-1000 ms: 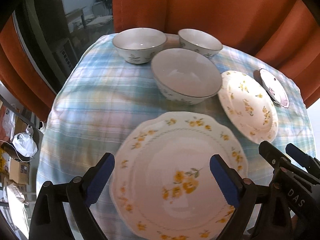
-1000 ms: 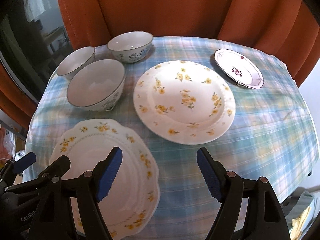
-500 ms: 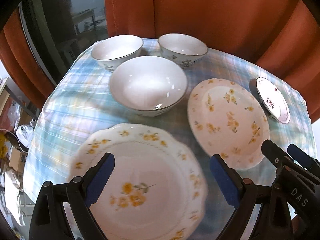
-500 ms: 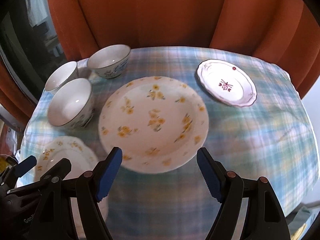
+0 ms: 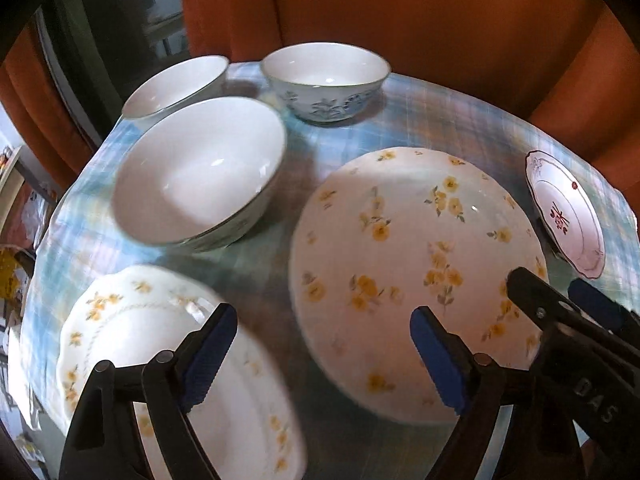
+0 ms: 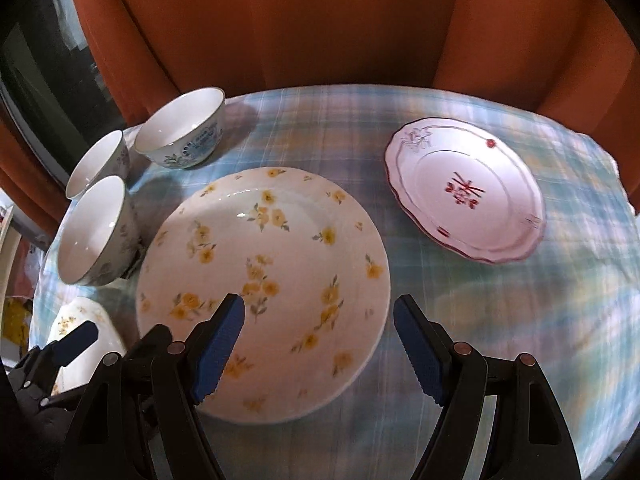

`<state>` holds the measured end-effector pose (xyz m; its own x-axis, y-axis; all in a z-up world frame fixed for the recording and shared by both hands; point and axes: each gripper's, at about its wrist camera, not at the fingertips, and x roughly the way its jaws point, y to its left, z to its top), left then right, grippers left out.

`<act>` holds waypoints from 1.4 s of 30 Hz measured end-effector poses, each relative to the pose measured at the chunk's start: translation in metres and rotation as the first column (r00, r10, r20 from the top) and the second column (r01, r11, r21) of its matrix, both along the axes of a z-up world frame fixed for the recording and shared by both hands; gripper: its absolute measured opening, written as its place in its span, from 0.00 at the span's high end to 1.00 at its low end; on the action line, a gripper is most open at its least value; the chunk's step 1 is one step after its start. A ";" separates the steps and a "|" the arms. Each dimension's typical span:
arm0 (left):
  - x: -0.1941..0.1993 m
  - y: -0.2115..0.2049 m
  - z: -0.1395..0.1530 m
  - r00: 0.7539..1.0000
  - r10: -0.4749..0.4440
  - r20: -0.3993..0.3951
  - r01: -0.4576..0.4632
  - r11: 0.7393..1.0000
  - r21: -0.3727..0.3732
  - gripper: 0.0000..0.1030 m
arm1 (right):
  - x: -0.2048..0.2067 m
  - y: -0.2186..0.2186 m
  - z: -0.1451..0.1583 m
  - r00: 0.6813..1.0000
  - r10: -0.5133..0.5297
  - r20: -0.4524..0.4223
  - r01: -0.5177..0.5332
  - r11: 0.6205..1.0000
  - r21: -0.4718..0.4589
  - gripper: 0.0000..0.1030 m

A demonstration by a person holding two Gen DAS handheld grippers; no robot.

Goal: Organize plates and bowls

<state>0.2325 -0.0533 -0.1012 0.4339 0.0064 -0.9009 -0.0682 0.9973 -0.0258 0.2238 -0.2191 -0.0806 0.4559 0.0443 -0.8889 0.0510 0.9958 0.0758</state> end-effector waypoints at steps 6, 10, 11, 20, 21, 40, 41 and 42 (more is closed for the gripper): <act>0.021 -0.008 -0.021 0.999 0.005 -0.037 -0.005 1.000 0.002 0.23 | 0.027 -0.006 -0.020 1.000 0.000 -0.018 -0.001 0.999 -0.037 0.22; 0.031 -0.008 -0.032 0.998 0.000 -0.057 0.000 1.000 0.004 0.25 | 0.041 -0.013 -0.035 0.999 -0.007 -0.045 0.005 0.999 -0.034 0.23; 0.032 -0.009 -0.032 0.999 -0.007 -0.050 0.007 1.000 0.005 0.25 | 0.044 -0.014 -0.039 0.998 -0.003 -0.055 0.002 0.999 -0.032 0.23; 0.038 -0.013 -0.032 0.998 -0.032 -0.054 0.033 0.999 0.015 0.26 | 0.051 -0.013 -0.053 0.997 -0.025 -0.079 0.025 1.000 -0.004 0.40; 0.037 -0.013 -0.032 0.998 -0.034 -0.056 0.035 0.999 0.018 0.26 | 0.051 -0.013 -0.052 0.997 -0.025 -0.078 0.025 1.000 -0.003 0.41; -0.029 -0.064 -0.035 0.969 -0.211 -0.132 0.214 0.977 0.010 0.27 | -0.032 -0.053 -0.044 0.980 -0.133 -0.146 0.132 0.991 -0.018 0.41; -0.032 -0.066 -0.035 0.966 -0.220 -0.134 0.223 0.975 0.011 0.27 | -0.040 -0.057 -0.044 0.978 -0.141 -0.151 0.140 0.990 -0.016 0.41; -0.035 -0.069 -0.035 0.964 -0.230 -0.137 0.234 0.972 0.014 0.27 | -0.047 -0.060 -0.044 0.977 -0.146 -0.154 0.145 0.989 -0.014 0.41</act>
<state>0.1975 -0.1223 -0.1366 0.3023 -0.0525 -0.9518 0.1639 0.9865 -0.0024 0.1766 -0.2791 -0.1248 0.3146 -0.0144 -0.9491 0.2061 0.9771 0.0534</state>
